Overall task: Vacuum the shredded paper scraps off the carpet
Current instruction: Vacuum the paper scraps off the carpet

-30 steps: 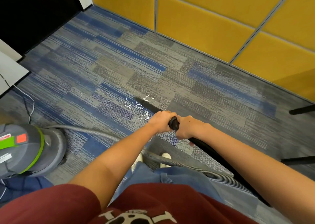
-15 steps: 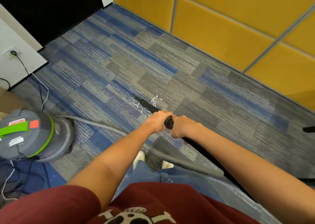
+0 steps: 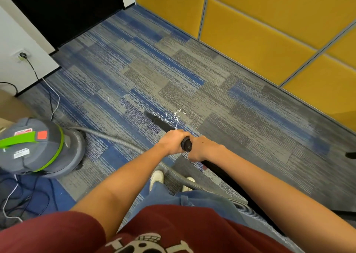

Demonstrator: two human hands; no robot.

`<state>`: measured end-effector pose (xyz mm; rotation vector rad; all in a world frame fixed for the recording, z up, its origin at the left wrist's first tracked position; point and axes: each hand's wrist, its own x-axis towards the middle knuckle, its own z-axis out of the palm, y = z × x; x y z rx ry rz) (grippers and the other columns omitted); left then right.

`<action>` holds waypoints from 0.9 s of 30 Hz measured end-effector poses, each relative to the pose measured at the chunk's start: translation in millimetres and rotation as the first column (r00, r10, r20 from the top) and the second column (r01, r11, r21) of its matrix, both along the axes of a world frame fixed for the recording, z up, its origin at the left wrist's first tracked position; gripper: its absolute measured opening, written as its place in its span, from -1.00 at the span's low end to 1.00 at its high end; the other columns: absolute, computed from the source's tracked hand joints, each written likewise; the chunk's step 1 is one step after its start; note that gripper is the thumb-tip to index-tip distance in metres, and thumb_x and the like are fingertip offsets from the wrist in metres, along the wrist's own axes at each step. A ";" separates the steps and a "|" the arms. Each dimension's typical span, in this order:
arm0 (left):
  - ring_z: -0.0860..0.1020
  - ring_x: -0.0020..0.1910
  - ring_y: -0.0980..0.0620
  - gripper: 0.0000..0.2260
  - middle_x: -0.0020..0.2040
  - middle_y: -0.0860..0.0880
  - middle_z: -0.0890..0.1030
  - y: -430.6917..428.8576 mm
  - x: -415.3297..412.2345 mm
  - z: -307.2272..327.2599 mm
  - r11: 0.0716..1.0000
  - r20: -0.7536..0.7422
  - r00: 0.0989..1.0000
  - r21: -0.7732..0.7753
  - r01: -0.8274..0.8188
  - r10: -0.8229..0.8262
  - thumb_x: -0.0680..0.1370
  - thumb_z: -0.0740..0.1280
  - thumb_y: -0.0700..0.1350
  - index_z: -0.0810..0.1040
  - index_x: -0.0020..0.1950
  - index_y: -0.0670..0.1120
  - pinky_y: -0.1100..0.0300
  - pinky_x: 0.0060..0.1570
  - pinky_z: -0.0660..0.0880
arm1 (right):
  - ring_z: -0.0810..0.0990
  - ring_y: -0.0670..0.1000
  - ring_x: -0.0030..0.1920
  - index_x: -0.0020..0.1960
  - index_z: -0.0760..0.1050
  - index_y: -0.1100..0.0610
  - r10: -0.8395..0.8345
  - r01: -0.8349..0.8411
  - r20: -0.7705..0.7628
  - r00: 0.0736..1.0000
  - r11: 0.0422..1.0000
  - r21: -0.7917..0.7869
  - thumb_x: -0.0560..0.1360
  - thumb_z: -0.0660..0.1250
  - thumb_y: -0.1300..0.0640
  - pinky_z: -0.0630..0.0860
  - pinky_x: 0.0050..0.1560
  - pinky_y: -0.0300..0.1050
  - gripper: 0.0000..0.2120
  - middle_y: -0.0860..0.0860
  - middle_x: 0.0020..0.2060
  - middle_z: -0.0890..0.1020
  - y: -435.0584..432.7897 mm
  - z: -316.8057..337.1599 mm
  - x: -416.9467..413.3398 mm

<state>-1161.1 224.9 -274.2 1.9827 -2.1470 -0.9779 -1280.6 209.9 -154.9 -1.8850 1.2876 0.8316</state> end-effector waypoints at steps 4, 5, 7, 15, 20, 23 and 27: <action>0.56 -0.02 -0.14 -0.68 0.02 -0.11 0.56 4.4 -2.4 1.1 1.000 0.016 1.000 0.009 -0.020 0.020 0.43 0.39 -0.08 0.50 0.16 -0.04 0.01 -0.02 0.51 | 0.46 0.00 -0.37 0.37 0.26 0.19 0.043 -0.044 0.002 0.999 0.999 0.001 0.52 0.23 0.21 0.43 -0.38 -0.19 -0.56 0.07 -0.15 0.39 -0.2 -1.4 -3.1; 0.56 -0.01 -0.14 -0.67 0.03 -0.11 0.56 4.4 -4.4 1.4 0.999 0.008 0.999 0.009 -0.034 0.034 0.42 0.39 -0.08 0.50 0.18 -0.03 0.00 -0.01 0.52 | 0.48 0.01 -0.35 0.38 0.26 0.19 0.054 -0.054 -0.001 0.999 0.999 -0.007 0.52 0.23 0.21 0.42 -0.39 -0.19 -0.56 0.07 -0.16 0.38 -0.9 -0.5 -5.1; 0.56 0.00 -0.15 -0.66 0.05 -0.11 0.57 3.3 -9.6 2.7 0.998 -0.023 0.998 0.001 -0.057 0.057 0.41 0.40 -0.10 0.51 0.18 -0.03 -0.01 0.01 0.51 | 0.49 0.02 -0.33 0.38 0.26 0.19 0.075 -0.076 -0.014 0.997 0.997 -0.029 0.52 0.23 0.20 0.40 -0.41 -0.21 -0.56 0.07 -0.17 0.38 -3.4 2.7 -8.9; 0.58 -0.06 -0.12 -0.72 -0.03 -0.12 0.61 -15.4 -35.6 17.6 0.989 -0.112 0.984 -0.041 -0.142 0.136 0.39 0.42 -0.18 0.55 0.10 -0.09 0.13 -0.09 0.47 | 0.55 0.05 -0.49 0.31 0.32 0.21 0.087 -0.093 -0.109 0.990 0.994 -0.050 0.48 0.28 0.28 0.48 -0.54 -0.20 -0.59 0.10 -0.21 0.45 -28.6 15.7 -25.6; 0.57 -0.09 -0.10 -0.77 -0.06 -0.13 0.63 -23.0 -52.8 23.9 0.984 -0.145 0.977 -0.063 -0.165 0.155 0.40 0.43 -0.19 0.55 0.04 -0.12 0.22 -0.18 0.38 | 0.55 0.04 -0.51 0.31 0.35 0.21 0.069 -0.078 -0.139 0.988 0.995 -0.060 0.47 0.31 0.28 0.52 -0.48 -0.16 -0.58 0.10 -0.21 0.48 -37.2 19.8 -37.8; 0.58 -0.05 -0.11 -0.72 -0.01 -0.13 0.62 -24.1 -63.2 22.4 0.983 -0.148 0.977 -0.073 -0.167 0.155 0.41 0.43 -0.17 0.55 0.11 -0.12 0.21 -0.15 0.41 | 0.56 0.03 -0.49 0.35 0.32 0.19 0.059 -0.071 -0.139 0.989 0.994 -0.081 0.47 0.29 0.29 0.52 -0.47 -0.18 -0.53 0.09 -0.21 0.46 -36.2 18.3 -47.3; 0.58 -0.03 -0.10 -0.70 0.00 -0.11 0.62 -25.2 -73.0 21.6 0.986 -0.154 0.978 -0.065 -0.153 0.141 0.41 0.43 -0.17 0.56 0.13 -0.10 0.14 -0.07 0.47 | 0.56 0.04 -0.48 0.33 0.32 0.18 0.038 -0.051 -0.147 0.988 0.995 -0.087 0.48 0.29 0.27 0.49 -0.50 -0.17 -0.57 0.10 -0.17 0.48 -35.6 14.0 -57.7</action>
